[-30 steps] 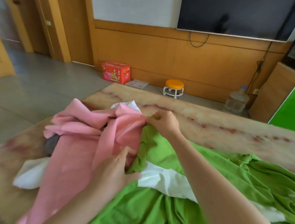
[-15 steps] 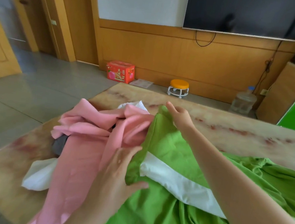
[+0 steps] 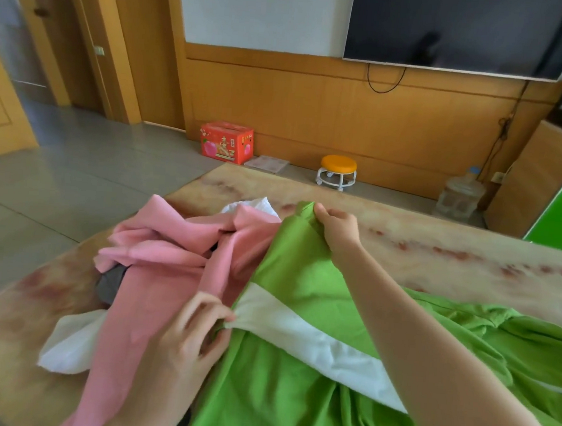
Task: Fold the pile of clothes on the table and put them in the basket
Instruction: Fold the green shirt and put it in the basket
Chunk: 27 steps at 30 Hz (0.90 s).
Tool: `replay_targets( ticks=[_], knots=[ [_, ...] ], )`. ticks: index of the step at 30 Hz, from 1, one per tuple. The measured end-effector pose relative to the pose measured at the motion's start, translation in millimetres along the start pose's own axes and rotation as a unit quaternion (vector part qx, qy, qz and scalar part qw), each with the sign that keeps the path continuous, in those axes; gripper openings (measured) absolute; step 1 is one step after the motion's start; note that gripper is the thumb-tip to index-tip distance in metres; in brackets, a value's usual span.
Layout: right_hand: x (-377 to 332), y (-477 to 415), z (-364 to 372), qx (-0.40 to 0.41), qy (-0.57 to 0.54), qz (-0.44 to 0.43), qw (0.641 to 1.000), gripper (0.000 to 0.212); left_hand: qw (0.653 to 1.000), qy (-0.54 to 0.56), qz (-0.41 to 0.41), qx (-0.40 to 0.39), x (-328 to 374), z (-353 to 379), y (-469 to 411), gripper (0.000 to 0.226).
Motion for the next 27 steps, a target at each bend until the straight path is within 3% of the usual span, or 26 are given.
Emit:
replay_targets(
  ticks=[3,5,8,11,13,16,19,22,24,27],
  knots=[
    [-5,6,9,-0.066,0.016,0.016,0.998,0.054,1.000,-0.017,-0.003,0.007,-4,1,2,0.009],
    [-15,5,10,-0.085,0.094,-0.023,0.992,0.050,1.000,-0.020,-0.005,0.007,-5,3,2,0.010],
    [-32,-3,8,-0.031,0.122,-0.071,0.990,0.043,1.000,0.001,0.001,0.019,-7,5,1,0.010],
    [-48,-9,3,0.058,0.071,-0.052,0.994,0.047,0.998,0.001,0.041,0.044,-3,3,-1,0.007],
    [-54,-13,10,0.079,0.113,-0.051,0.989,0.048,0.997,-0.009,0.056,0.049,-1,2,-1,0.007],
    [-60,-12,31,-0.016,0.213,-0.122,0.969,0.045,0.999,0.000,-0.006,0.039,-12,-1,-3,0.005],
    [-60,-6,22,-0.119,0.155,-0.207,0.959,0.027,0.998,0.015,-0.053,0.001,-18,2,-4,0.013],
    [-59,-8,6,-0.167,0.226,-0.288,0.916,0.029,0.990,0.097,-0.105,-0.018,-17,2,-8,0.030],
    [-59,-8,9,-0.175,0.247,-0.301,0.904,0.034,0.973,0.152,-0.172,-0.009,-24,4,-13,0.023],
    [-70,1,25,-0.179,0.274,-0.349,0.878,0.031,0.971,0.121,-0.208,0.002,-27,6,-22,0.033]
  ],
)
Point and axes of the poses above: each hand's wrist, its own y-axis away from the middle knuckle, its own z-axis out of the palm, x = y × z, the point moved 7 cm from there along -y, towards the middle knuckle, and after that the axes turned 9 degrees about y, right-handed, at the moved point
